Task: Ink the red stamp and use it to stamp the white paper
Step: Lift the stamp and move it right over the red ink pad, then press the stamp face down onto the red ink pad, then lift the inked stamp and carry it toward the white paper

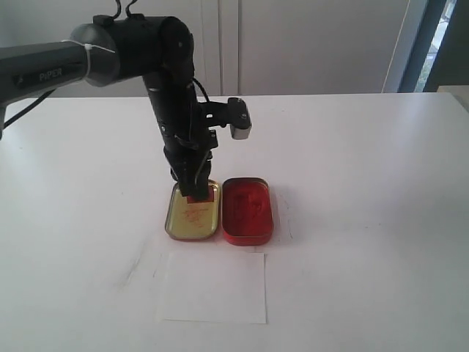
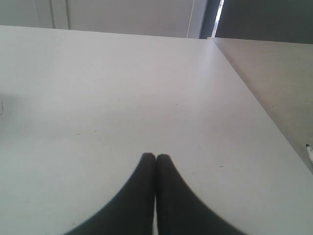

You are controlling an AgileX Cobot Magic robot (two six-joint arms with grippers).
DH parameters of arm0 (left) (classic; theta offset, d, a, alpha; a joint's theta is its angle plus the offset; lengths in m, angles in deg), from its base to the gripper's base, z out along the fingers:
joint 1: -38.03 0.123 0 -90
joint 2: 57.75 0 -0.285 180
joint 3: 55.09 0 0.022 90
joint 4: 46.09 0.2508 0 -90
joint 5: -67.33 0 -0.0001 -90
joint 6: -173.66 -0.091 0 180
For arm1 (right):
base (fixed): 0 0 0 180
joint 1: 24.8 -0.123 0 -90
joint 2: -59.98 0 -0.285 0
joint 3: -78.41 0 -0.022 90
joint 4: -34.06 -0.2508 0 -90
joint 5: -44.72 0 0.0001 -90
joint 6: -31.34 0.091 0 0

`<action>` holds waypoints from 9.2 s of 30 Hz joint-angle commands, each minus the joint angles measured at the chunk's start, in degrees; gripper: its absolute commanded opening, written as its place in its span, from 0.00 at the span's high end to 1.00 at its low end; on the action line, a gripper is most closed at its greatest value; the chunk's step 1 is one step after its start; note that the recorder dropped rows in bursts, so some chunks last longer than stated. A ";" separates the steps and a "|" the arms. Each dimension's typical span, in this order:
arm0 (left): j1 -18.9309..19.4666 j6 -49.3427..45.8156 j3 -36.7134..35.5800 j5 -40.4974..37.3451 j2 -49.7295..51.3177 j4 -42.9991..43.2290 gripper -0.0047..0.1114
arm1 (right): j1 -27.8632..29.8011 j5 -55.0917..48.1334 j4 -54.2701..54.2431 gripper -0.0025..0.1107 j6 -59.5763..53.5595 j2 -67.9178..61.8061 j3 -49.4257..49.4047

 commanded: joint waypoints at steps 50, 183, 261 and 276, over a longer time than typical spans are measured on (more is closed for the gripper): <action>-6.23 -1.50 8.39 -5.18 6.67 -6.79 0.96 | 0.18 0.81 0.47 0.98 0.01 0.36 -0.32; -6.23 -0.54 10.84 -0.77 5.69 -4.96 0.96 | 0.18 0.81 0.47 0.98 0.01 0.36 -0.32; -0.89 -0.83 -28.17 -2.36 -25.00 -7.32 0.96 | 0.18 0.81 0.47 0.98 0.01 0.36 -0.32; -3.01 -6.56 -32.25 6.32 -23.92 -9.28 0.96 | 0.18 0.81 0.47 0.98 0.01 0.36 -0.32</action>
